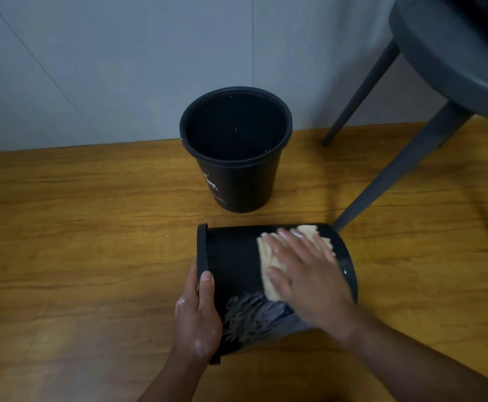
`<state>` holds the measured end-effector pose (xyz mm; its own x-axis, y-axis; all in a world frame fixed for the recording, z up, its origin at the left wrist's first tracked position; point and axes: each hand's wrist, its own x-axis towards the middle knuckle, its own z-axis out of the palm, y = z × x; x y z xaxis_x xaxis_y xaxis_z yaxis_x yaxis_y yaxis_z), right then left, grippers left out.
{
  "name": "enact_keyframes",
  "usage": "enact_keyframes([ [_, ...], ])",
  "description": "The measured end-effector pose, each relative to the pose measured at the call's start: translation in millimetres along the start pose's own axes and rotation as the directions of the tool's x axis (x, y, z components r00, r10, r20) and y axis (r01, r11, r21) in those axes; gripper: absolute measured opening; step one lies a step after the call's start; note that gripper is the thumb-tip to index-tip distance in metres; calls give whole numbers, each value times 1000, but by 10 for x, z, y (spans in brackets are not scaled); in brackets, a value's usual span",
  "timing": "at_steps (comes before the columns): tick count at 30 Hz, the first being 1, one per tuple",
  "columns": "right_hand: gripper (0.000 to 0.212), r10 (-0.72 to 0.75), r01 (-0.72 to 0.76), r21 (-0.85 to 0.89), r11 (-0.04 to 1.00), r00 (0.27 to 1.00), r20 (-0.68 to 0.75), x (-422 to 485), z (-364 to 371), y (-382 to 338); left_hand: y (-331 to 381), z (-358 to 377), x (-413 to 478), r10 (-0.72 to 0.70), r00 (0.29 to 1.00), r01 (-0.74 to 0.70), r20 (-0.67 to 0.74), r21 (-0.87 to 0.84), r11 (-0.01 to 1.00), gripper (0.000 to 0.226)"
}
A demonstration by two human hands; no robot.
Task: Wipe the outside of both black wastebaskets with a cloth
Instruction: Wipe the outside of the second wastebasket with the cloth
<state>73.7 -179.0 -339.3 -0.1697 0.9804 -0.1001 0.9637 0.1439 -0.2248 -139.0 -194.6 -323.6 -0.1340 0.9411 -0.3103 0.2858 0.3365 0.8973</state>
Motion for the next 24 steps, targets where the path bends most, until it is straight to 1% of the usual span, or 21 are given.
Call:
enact_keyframes([
  [3, 66, 95, -95, -4, 995, 995, 9, -58, 1, 361, 8, 13, -13, 6, 1000, -6, 3, -21, 1000, 51],
  [5, 65, 137, -137, 6, 991, 990, -17, -53, 9, 318, -4, 20, -21, -8, 1000, 7, -4, -37, 999, 50],
  [7, 63, 146, -146, 10, 989, 988, -43, -20, 7, 108, -15, 34, -17, -16, 1000, 16, -5, -41, 999, 49],
  [8, 61, 118, -118, 3, 993, 992, -44, 6, 9, -39, -10, 37, -17, -17, 1000, 17, -6, -37, 999, 49],
  [10, 59, 10, -11, -5, 1000, 999, -46, 56, 36, -378, -4, 40, -10, -20, 1000, 19, -10, -32, 999, 48],
  [12, 58, -94, 95, 23, 995, 995, -41, 69, 82, -681, 25, 42, -18, -14, 1000, 13, -21, -24, 1000, 44],
  [14, 59, -160, 162, 48, 986, 986, -46, 63, 116, -803, 56, 48, -31, -11, 999, 10, -41, -22, 1000, 41],
  [16, 59, -188, 191, 55, 980, 981, -53, 59, 103, -734, 55, 45, -19, 0, 998, 0, -61, -1, 1000, 39],
  [18, 61, -158, 159, 43, 986, 987, -40, 47, 71, -525, 36, 34, 5, 9, 998, -8, -56, 11, 1000, 38],
  [22, 63, 16, -16, 11, 1000, 998, -61, -64, 44, 164, 18, 35, 35, 16, 999, -18, -50, -22, 1000, 42],
  [24, 62, 45, -44, 18, 999, 997, -60, -110, 54, 441, 18, 43, 43, 9, 998, -11, -55, -36, 999, 41],
])
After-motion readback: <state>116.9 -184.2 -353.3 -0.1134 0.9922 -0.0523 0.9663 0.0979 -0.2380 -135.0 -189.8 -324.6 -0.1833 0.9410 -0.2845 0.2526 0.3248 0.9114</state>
